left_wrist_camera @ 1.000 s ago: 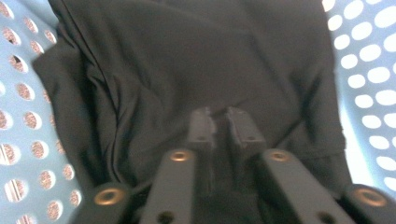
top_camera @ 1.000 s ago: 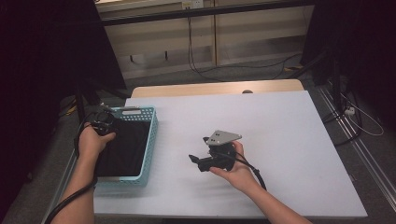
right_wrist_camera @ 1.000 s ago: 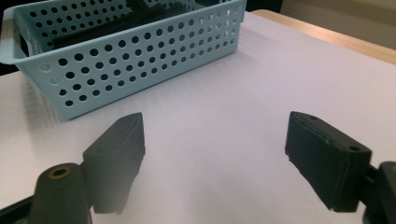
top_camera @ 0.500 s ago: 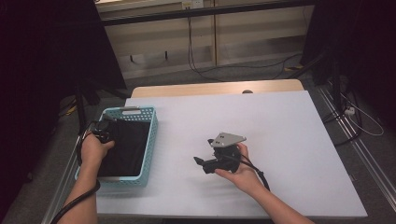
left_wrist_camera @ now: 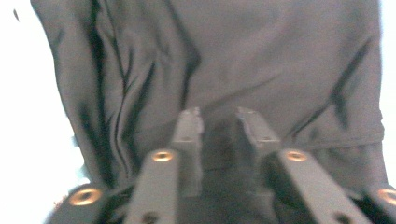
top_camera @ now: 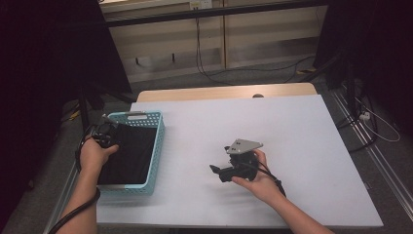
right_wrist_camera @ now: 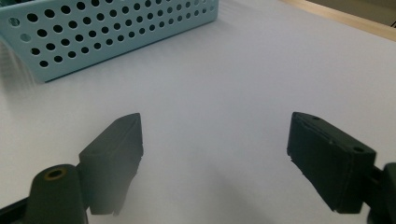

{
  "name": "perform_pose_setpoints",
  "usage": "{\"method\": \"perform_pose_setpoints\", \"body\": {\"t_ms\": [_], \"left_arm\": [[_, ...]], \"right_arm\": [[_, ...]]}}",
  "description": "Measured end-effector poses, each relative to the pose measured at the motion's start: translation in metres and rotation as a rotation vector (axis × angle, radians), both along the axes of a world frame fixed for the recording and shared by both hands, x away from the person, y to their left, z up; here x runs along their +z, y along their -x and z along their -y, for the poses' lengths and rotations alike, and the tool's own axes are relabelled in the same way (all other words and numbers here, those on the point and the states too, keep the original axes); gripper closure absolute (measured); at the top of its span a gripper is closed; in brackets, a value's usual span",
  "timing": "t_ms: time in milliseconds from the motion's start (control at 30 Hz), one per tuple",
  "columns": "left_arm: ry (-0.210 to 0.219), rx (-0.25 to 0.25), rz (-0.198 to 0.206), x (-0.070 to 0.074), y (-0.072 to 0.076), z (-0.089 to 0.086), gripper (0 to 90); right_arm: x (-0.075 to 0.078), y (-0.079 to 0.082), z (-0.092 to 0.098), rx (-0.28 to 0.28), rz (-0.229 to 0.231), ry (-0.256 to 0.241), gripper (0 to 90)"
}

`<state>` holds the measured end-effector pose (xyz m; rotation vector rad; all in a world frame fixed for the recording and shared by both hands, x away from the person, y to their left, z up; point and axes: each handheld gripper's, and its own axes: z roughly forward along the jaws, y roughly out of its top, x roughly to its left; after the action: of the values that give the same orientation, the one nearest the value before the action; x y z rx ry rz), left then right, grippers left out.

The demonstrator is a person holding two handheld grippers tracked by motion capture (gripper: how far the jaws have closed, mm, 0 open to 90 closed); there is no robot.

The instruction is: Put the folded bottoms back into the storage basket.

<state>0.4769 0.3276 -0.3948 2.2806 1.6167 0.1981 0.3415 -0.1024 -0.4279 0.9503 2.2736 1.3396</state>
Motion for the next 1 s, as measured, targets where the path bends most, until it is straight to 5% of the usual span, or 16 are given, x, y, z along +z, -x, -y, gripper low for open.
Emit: {"method": "perform_pose_setpoints", "body": {"t_ms": [400, 700, 1000], "left_arm": [[0.059, -0.099, 0.071, 0.033, 0.009, 0.038, 32.6], [0.087, -0.195, 0.12, 0.051, 0.017, 0.071, 26.9], [0.132, -0.271, 0.131, 0.05, 0.023, 0.101, 24.9]], "right_arm": [[-0.001, 0.007, 0.022, -0.016, -0.007, -0.003, 17.9], [0.001, 0.019, 0.051, -0.054, -0.003, -0.016, 18.0], [-0.002, 0.022, 0.065, -0.062, -0.01, -0.009, 18.0]]}}
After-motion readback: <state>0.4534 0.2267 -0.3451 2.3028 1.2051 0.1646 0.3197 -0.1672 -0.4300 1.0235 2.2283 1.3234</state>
